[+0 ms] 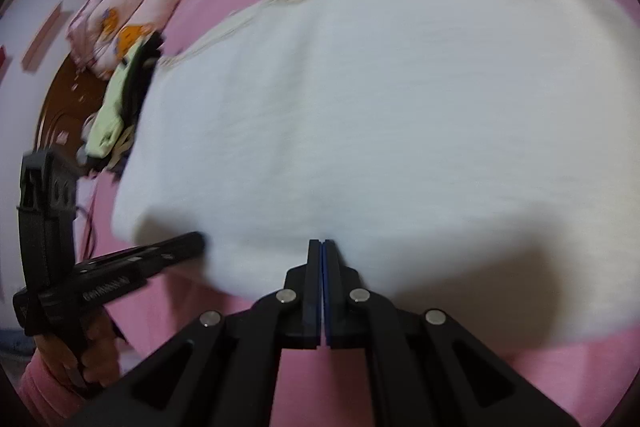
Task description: Fold large clothes
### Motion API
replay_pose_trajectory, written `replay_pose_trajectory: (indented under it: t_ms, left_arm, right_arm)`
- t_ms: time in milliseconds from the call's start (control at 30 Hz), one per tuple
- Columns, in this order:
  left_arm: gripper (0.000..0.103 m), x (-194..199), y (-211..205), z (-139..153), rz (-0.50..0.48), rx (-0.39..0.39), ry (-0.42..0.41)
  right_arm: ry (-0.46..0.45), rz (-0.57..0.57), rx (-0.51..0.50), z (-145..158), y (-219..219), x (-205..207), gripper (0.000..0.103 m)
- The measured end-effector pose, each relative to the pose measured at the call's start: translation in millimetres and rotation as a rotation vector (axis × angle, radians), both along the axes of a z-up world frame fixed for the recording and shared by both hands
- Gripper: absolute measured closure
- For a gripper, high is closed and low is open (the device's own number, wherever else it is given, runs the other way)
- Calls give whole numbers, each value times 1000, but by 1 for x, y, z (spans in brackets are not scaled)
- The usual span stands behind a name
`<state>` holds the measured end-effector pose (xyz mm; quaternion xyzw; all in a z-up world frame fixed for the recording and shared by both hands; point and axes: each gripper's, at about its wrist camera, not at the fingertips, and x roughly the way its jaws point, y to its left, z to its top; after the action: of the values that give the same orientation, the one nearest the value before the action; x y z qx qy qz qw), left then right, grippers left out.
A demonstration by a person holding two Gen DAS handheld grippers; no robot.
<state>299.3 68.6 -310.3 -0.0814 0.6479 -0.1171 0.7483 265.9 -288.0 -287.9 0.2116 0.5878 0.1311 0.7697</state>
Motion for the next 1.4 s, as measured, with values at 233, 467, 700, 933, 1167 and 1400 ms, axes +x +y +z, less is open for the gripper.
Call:
replay_pose_trajectory:
  t_ms: [233,467,700,933,1167,1400]
  left_arm:
    - [102,-2,67,1,124,105,-26]
    - [102,3,86,2,168,157,-27]
    - [101,-5,19,37,3,16,-118]
    - [101,18,-60,3,-99,-167,-27]
    - [101,67,-70,-18,-53,-247,-56]
    - [101,123,-70,-37,52,-309,-100]
  right_arm:
    - [-6,-172,-385,16,-84,-34,103]
    - [33,-257,-543,20,-104,-41,103]
    - [-153,-210,-214,42,-38,-42,103]
    - [-147,-44,-36,12,59,-17,103]
    - [-185,-149,26,-6,54,32,103]
    - [-249,-150,22,-11,57,96,103]
